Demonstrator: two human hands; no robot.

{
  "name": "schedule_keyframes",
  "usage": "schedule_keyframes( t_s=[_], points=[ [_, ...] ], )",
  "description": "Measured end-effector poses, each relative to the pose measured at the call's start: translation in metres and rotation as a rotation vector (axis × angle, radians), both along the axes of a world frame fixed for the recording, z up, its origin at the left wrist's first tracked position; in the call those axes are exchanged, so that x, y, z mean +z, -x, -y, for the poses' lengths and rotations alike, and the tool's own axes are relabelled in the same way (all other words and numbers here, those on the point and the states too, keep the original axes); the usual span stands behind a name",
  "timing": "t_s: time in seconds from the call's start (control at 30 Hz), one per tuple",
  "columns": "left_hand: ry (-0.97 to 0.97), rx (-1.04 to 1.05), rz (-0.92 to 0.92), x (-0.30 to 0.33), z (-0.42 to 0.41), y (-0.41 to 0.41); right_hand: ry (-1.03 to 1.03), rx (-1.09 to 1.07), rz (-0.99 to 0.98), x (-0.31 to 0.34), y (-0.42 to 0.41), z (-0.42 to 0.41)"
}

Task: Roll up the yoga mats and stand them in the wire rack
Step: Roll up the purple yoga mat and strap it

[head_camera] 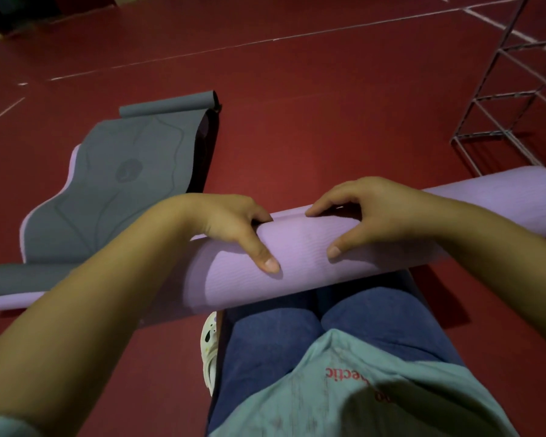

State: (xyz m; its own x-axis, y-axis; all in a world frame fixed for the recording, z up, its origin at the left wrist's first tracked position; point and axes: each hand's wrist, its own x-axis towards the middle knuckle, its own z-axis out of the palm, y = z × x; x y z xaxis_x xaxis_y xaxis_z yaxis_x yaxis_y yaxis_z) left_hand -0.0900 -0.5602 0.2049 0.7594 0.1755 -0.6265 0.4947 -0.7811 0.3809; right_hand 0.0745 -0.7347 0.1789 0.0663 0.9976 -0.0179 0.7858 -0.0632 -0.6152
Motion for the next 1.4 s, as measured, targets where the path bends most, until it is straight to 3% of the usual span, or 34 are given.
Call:
schedule_keyframes(
  t_s=[0.17,0.3,0.37,0.6,0.8,0.9,1.13,1.3,1.4],
  points=[
    [-0.056,0.014,-0.05,0.008,0.001,0.004,0.082,-0.016,-0.092,0.001,-0.009,-0.01],
    [-0.39,-0.016,0.247,0.017,0.011,0.016,0.174,-0.037,-0.153,0.005,-0.019,-0.022],
    [-0.412,-0.033,0.404,0.018,0.021,0.024,0.235,-0.042,-0.18,0.007,-0.023,-0.028],
    [-0.604,-0.063,0.421,-0.002,0.037,0.025,0.28,-0.063,-0.245,0.012,-0.023,-0.036],
    [-0.576,-0.116,0.365,0.003,0.025,0.014,-0.086,-0.151,0.049,0.008,-0.008,-0.017],
    [-0.482,-0.076,0.343,0.006,0.016,0.006,-0.152,-0.131,0.208,0.001,0.0,-0.008],
    [-0.222,0.09,0.385,0.004,-0.002,0.007,0.006,-0.192,0.081,0.007,-0.013,-0.025],
    [-0.453,0.026,0.519,0.0,0.01,0.012,0.06,-0.178,-0.004,0.008,-0.025,-0.039],
    [-0.491,-0.007,0.503,-0.001,0.015,0.014,0.074,-0.173,-0.038,0.008,-0.027,-0.042]
  ],
)
